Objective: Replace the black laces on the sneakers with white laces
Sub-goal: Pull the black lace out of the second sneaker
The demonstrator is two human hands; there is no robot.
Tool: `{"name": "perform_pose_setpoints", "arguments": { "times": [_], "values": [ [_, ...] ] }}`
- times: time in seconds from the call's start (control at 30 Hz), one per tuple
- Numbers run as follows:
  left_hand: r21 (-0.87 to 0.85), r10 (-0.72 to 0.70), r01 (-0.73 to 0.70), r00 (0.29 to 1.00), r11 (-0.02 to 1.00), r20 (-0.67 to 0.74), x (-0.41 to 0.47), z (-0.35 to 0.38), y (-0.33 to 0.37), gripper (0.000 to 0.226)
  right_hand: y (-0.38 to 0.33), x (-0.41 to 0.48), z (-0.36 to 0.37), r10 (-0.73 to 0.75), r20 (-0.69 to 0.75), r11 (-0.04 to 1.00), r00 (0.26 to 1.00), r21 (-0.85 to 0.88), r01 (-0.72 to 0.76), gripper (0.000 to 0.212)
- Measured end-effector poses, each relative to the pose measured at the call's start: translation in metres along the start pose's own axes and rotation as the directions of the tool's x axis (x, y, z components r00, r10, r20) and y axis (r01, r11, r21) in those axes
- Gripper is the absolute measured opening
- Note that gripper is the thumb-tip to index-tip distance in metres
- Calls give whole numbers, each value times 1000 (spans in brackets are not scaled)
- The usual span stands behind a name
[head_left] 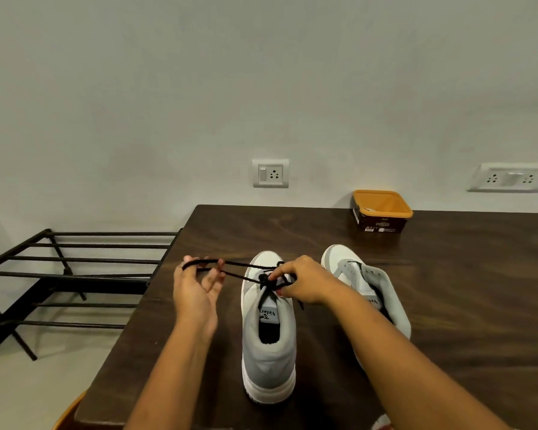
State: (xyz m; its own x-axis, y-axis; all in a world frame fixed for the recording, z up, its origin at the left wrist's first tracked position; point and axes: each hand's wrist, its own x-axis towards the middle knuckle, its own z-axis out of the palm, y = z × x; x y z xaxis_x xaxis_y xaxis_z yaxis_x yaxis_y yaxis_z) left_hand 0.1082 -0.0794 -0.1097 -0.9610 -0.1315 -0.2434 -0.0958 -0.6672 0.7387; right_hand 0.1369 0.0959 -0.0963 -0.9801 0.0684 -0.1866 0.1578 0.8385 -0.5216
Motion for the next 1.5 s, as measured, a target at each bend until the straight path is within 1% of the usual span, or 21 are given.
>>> {"name": "perform_pose_setpoints", "arguments": {
  "times": [0.13, 0.23, 0.33, 0.4, 0.43, 0.47, 0.5, 0.53, 0.57, 0.6, 0.67, 0.7, 0.77, 0.87, 1.0, 1.1, 1.23, 1.33, 1.4, 1.47, 1.5],
  "values": [
    [27, 48, -53, 986, 998, 161, -3, -4, -6, 17, 1, -2, -1, 13, 23, 998, 1000, 66, -15, 23],
    [-77, 32, -20, 986, 997, 164, 1, -7, -2, 19, 1, -1, 0, 22, 24, 995, 999, 94, -24, 19],
    [-208, -16, 7, 999, 978, -40, 12, -16, 9, 19, -1, 1, 2, 15, 10, 997, 1000, 70, -16, 18],
    [-240, -4, -43, 982, 970, -191, 21, -25, 15, 13, -2, 1, 5, 5, 12, 998, 1000, 69, -6, 26],
    [-207, 34, -87, 968, 974, -248, 22, -29, 17, 9, -3, 1, 6, 2, 9, 997, 1000, 75, -2, 29],
    [-95, 101, -134, 951, 986, -291, 24, -32, 18, 15, -4, 1, 8, 1, -3, 997, 1000, 79, -1, 28],
    [90, 192, -172, 933, 981, -304, 24, -34, 19, 26, -5, 1, 8, 1, -27, 997, 1000, 83, 2, 23],
    [327, 304, -210, 914, 922, -270, 24, -34, 17, 37, -5, 2, 8, 6, -50, 997, 999, 81, -2, 18],
    [552, 398, -249, 902, 796, -167, 21, -32, 14, 46, -6, 3, 8, 10, -72, 997, 997, 77, -5, 13],
    [721, 444, -298, 896, 626, -15, 17, -30, 8, 51, -7, 3, 9, 14, -86, 998, 996, 63, -8, 11],
    [867, 354, -389, 894, 311, 274, 9, -23, -8, 40, -10, 5, 11, 13, -108, 1000, 994, 28, -10, 6],
    [872, 250, -431, 893, 233, 374, 3, -17, -16, 29, -11, 5, 12, 8, -114, 1000, 993, 14, -7, 3],
    [844, 53, -499, 865, 195, 499, -7, -8, -31, 16, -12, 5, 15, -3, -113, 1000, 994, -10, 2, 8],
    [833, -2, -531, 843, 153, 538, -8, -4, -40, 20, -11, 7, 16, 3, -116, 1000, 993, -10, -4, 4],
    [821, 25, -567, 823, 63, 567, -7, -5, -36, 23, -14, 9, 14, 19, -74, 1000, 997, 17, -18, 26],
    [799, 127, -602, 792, -4, 597, -15, -3, -41, 21, -14, 8, 10, 13, 9, 998, 1000, 64, -14, 38],
    [769, 174, -639, 758, 2, 629, -13, -2, -45, 18, -10, 5, 3, 74, 27, 972, 997, 221, -78, 39],
    [745, 185, -667, 731, -9, 657, -8, -4, -49, 17, -11, 3, 1, 80, 43, 964, 996, 251, -88, 38],
    [740, 220, -673, 720, -12, 658, -6, -7, -51, 14, -10, 2, 0, 76, 76, 915, 994, 391, -100, 36],
    [745, 247, -667, 726, 25, 642, -3, -8, -50, 13, -7, -2, -4, 36, 172, 791, 984, 598, -133, 31],
    [742, 248, -669, 726, 38, 641, -1, -8, -49, 14, -4, -5, -7, -10, 205, 757, 979, 642, -126, 30]
  ]
}}
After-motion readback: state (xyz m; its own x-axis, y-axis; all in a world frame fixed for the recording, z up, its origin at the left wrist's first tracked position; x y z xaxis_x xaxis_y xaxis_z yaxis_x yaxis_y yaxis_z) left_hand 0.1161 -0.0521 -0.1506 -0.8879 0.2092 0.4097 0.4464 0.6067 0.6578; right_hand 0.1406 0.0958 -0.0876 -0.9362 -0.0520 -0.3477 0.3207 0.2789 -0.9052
